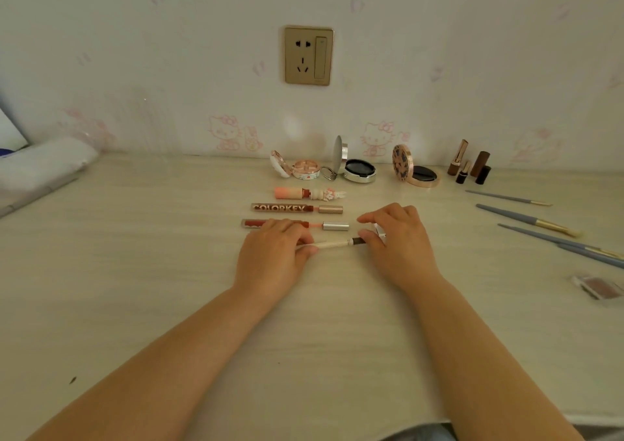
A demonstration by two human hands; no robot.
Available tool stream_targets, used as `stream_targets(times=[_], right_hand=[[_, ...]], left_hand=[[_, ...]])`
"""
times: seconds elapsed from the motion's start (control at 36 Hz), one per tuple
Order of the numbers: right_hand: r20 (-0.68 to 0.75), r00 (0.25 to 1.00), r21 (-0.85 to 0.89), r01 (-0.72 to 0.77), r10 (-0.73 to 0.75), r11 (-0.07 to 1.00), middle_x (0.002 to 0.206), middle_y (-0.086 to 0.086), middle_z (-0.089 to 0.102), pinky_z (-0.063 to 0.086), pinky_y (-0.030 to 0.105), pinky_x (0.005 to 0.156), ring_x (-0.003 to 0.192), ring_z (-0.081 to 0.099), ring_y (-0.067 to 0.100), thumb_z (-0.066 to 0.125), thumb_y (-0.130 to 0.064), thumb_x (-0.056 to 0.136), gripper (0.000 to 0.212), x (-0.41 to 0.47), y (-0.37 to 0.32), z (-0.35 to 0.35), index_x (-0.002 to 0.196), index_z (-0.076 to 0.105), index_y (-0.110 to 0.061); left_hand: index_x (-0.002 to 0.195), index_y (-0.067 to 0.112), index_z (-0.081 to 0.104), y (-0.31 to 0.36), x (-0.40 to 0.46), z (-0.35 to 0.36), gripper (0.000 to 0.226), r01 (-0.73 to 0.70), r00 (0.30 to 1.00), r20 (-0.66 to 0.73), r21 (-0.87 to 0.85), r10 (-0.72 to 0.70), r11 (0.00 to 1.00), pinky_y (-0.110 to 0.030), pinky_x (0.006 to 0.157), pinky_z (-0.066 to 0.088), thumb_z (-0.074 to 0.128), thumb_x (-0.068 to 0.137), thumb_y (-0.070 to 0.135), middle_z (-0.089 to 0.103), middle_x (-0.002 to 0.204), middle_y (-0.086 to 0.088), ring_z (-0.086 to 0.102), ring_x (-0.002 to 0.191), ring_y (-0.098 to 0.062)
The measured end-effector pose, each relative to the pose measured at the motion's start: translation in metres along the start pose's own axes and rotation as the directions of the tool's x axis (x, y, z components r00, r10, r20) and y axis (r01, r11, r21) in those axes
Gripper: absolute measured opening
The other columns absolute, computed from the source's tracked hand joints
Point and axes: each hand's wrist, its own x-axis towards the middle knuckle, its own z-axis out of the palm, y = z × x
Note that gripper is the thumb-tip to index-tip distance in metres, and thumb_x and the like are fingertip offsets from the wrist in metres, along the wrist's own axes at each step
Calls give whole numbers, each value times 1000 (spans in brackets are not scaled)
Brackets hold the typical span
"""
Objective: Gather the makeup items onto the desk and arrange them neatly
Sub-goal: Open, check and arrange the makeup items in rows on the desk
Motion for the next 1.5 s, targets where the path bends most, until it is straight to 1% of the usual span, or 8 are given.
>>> stream_targets(times=[0.22, 0.42, 0.58, 0.64, 0.81, 1.0, 1.19, 1.5], right_hand=[[107, 991, 209, -97, 76, 973, 75, -4, 53, 34, 27, 65, 76, 45, 16, 46, -30, 96, 24, -3, -14, -12, 83, 64, -19], [186, 953, 568, -303, 239, 766, 54, -10, 52, 36, 14, 49, 47, 42, 3, 53, -26, 93, 22, -10, -24, -15, 73, 61, -21], [419, 851, 866, -479, 318, 142, 55, -3, 49, 39, 21, 52, 53, 42, 8, 48, -14, 96, 20, -14, -35, -3, 80, 60, -9], [459, 825, 868, -495, 329, 29, 57, -2, 48, 39, 19, 52, 54, 42, 7, 47, -14, 96, 21, -15, -35, -2, 81, 61, -8], [411, 841, 867, -480, 352, 133, 60, -2, 52, 39, 22, 56, 56, 43, 8, 49, -19, 95, 24, -15, -36, 2, 78, 64, -10], [308, 856, 893, -411, 416, 185, 57, -4, 45, 36, 24, 58, 56, 38, 8, 46, -18, 97, 31, -17, -40, 9, 71, 61, -13], [236, 860, 905, -365, 452, 221, 55, -5, 41, 34, 27, 61, 54, 37, 10, 44, -18, 98, 33, -17, -40, 6, 69, 60, -17], [221, 787, 970, -241, 576, -42, 50, -4, 32, 28, 20, 48, 43, 30, 6, 38, -19, 100, 35, 32, -22, -26, 70, 52, -11]], left_hand=[[97, 18, 65, 1, 2, -11, 16, 101, 993, -56, -106, -107, 989, -30, 69, 40, 59, 88, 31, 67, 97, 2, 60, 87, -20], [99, 17, 65, 9, 0, -10, 24, 5, 1000, 2, -92, -5, 996, -32, 62, 42, 52, 91, 35, 67, 88, -2, 61, 77, -25], [101, 19, 60, 17, -3, -3, 56, -79, 994, 65, -93, 85, 992, -30, 52, 41, 18, 88, 53, 64, 88, 5, 60, 74, -21], [101, 20, 59, 18, -4, -2, 56, -81, 995, 49, -73, 85, 994, -28, 51, 38, 17, 87, 54, 64, 89, 4, 60, 72, -20], [88, 19, 62, 18, -4, -4, 41, -81, 997, -2, -35, 81, 996, -23, 43, 29, 29, 92, 44, 62, 69, 6, 57, 52, -18], [89, 22, 60, 21, 0, -6, 58, -30, 994, 98, -109, 40, 994, -30, 53, 36, 14, 85, 57, 62, 74, 5, 57, 66, -19], [84, 22, 61, 31, 3, -12, 30, 59, 983, 183, -205, -21, 977, -26, 52, 27, 38, 97, 37, 46, 59, 11, 43, 57, -6], [76, 18, 60, 81, 73, -15, 38, 214, 929, 357, -291, -102, 932, -31, 63, 32, 36, 98, 37, 49, 62, 5, 49, 69, -17]])
